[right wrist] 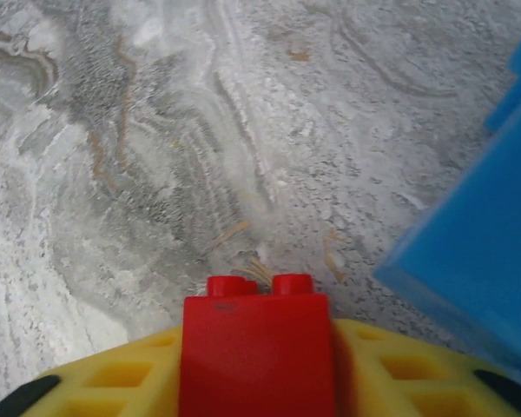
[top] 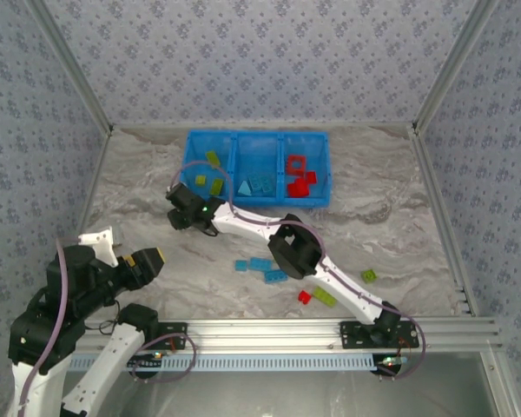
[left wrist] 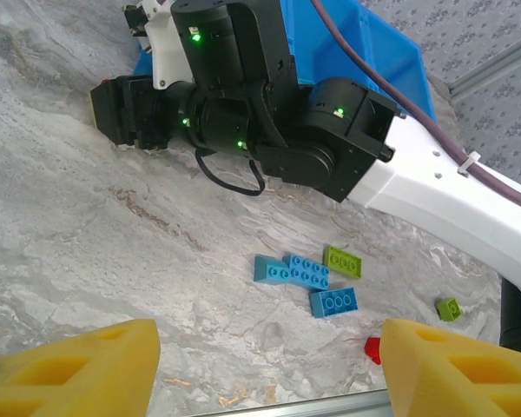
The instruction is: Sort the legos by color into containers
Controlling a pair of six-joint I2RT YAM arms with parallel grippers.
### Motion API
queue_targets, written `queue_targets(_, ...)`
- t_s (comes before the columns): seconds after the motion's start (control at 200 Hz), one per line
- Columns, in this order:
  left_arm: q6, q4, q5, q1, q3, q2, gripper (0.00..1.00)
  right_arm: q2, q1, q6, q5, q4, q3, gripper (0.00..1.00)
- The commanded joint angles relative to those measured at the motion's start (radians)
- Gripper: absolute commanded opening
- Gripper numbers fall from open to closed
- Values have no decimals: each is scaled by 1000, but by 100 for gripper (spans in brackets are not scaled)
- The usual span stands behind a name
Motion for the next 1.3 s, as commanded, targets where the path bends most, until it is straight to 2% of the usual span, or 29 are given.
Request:
queue_targets(0.0, 0, 1, 17, -4, 6, -14, 68, 0, 2, 7, 17, -45, 12, 36)
queue_targets(0.25, 11, -17, 16, -4, 34, 4, 69, -242, 49, -18, 73, 115, -285, 34)
queue_targets(0.455, 10, 47, 85, -4, 67, 81, 69, -595, 56, -14, 140, 232, -635, 34)
queue_targets(0.57, -15, 151, 135, -4, 77, 153, 69, -814, 23, -16, 183, 259, -841, 35)
queue_targets(0.68, -54, 262, 155, -10, 64, 252, 68, -995, -62, 2, 191, 218, -994, 35)
queue_targets(0.72, -74, 326, 146, -35, 47, 287, 67, -1046, -101, 3, 191, 191, -1032, 35)
queue_targets(0.765, -95, 399, 95, -103, 34, 325, 67, -1096, -150, -1, 191, 159, -1067, 35)
queue_targets(0.819, -93, 457, -40, -257, 57, 398, 66, -1137, -213, -4, 184, 119, -1091, 35)
queue_targets(0.889, -52, 459, -253, -481, 150, 540, 67, -1162, -291, -5, 173, 78, -1102, 35)
queue_targets(0.924, -42, 457, -316, -548, 203, 618, 67, -1164, -330, -7, 167, 59, -1098, 35)
queue_targets(0.964, -41, 471, -336, -585, 248, 696, 67, -1158, -369, -9, 177, 40, -1090, 35)
queue_targets(1.099, -61, 624, -281, -607, 303, 849, 67, -1052, -468, -7, 226, -39, -992, 36)
queue_targets(1.294, -52, 691, -285, -613, 387, 979, 67, -816, -525, 5, 319, -135, -783, 35)
